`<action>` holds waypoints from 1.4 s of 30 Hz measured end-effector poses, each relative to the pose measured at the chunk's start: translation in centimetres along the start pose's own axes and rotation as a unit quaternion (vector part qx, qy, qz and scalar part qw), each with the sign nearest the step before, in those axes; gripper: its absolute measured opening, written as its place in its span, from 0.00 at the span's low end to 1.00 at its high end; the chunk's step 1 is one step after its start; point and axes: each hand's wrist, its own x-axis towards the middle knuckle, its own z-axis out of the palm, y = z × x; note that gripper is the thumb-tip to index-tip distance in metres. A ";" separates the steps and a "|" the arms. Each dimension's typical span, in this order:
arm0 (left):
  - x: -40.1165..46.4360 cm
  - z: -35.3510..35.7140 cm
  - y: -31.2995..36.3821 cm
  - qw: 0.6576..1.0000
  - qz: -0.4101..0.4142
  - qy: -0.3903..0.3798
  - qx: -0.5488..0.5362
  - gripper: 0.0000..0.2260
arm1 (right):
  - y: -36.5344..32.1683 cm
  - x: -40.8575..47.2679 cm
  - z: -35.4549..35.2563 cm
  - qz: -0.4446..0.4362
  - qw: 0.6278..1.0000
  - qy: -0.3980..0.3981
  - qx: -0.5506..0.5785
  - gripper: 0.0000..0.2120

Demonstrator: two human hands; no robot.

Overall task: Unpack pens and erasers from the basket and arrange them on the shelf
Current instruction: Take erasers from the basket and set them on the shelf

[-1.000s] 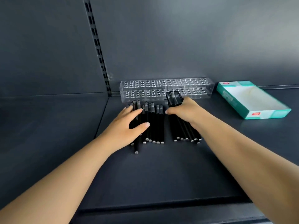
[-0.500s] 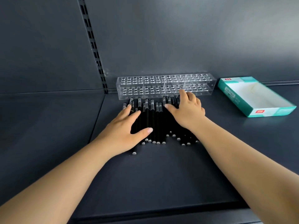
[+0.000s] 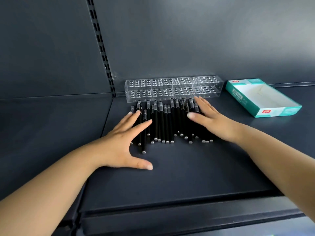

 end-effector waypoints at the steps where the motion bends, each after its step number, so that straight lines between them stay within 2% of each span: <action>1: 0.2 0.1 0.0 1.000 0.007 0.008 0.008 0.47 | 0.2 -1.1 -0.2 -0.010 0.999 -0.037 -0.038 0.42; 3: 0.9 0.1 0.2 1.000 0.014 0.019 0.015 0.44 | 0.4 -2.7 -0.6 -0.030 0.985 -0.087 -0.145 0.49; 6: 1.5 0.1 0.7 1.000 0.000 0.016 0.020 0.39 | 0.7 -3.1 -0.4 -0.056 0.964 -0.095 -0.242 0.50; 10: 1.9 0.6 1.1 0.999 -0.006 0.038 0.023 0.39 | 0.9 -2.4 -0.3 -0.083 0.976 -0.046 -0.196 0.44; 17: 1.9 1.3 1.9 0.993 -0.006 0.117 0.023 0.30 | 1.7 -2.0 -0.2 -0.113 0.977 -0.020 -0.178 0.34; 20: 1.5 1.5 2.4 0.991 -0.019 0.129 0.021 0.28 | 1.6 -2.1 -0.3 -0.124 0.975 -0.024 -0.184 0.34; 23: 0.7 1.2 2.9 0.989 -0.038 0.141 0.017 0.27 | 0.7 -2.6 -0.7 -0.126 0.975 -0.026 -0.182 0.38; 24: 0.3 1.1 3.1 0.987 -0.035 0.155 0.012 0.26 | 0.3 -2.7 -0.8 -0.134 0.975 -0.018 -0.176 0.38; 26: -0.8 0.5 3.5 0.972 -0.036 0.232 -0.003 0.21 | -0.9 -2.8 -1.0 -0.168 0.969 0.006 -0.181 0.32; 28: -2.7 -0.5 3.7 0.945 -0.069 0.317 -0.032 0.15 | -2.7 -2.9 -0.9 -0.196 0.956 0.036 -0.217 0.26; 30: -5.2 -1.7 3.5 0.920 -0.113 0.369 -0.064 0.11 | -5.6 -3.1 -0.4 -0.210 0.945 0.065 -0.243 0.20; 33: -10.4 -3.6 2.3 0.892 -0.168 0.418 -0.031 0.12 | -11.0 -3.5 1.9 -0.244 0.935 0.091 -0.241 0.12; 35: -14.1 -4.7 1.1 0.872 -0.193 0.449 0.003 0.13 | -14.7 -4.2 4.1 -0.258 0.946 0.079 -0.180 0.09; 38: -21.7 -6.1 -0.7 0.847 -0.234 0.474 0.061 0.13 | -21.0 -6.0 8.4 -0.299 0.944 0.068 -0.118 0.08; 42: -31.8 -6.9 -3.7 0.849 -0.228 0.464 0.105 0.15 | -28.2 -8.8 15.0 -0.329 0.937 0.052 -0.100 0.08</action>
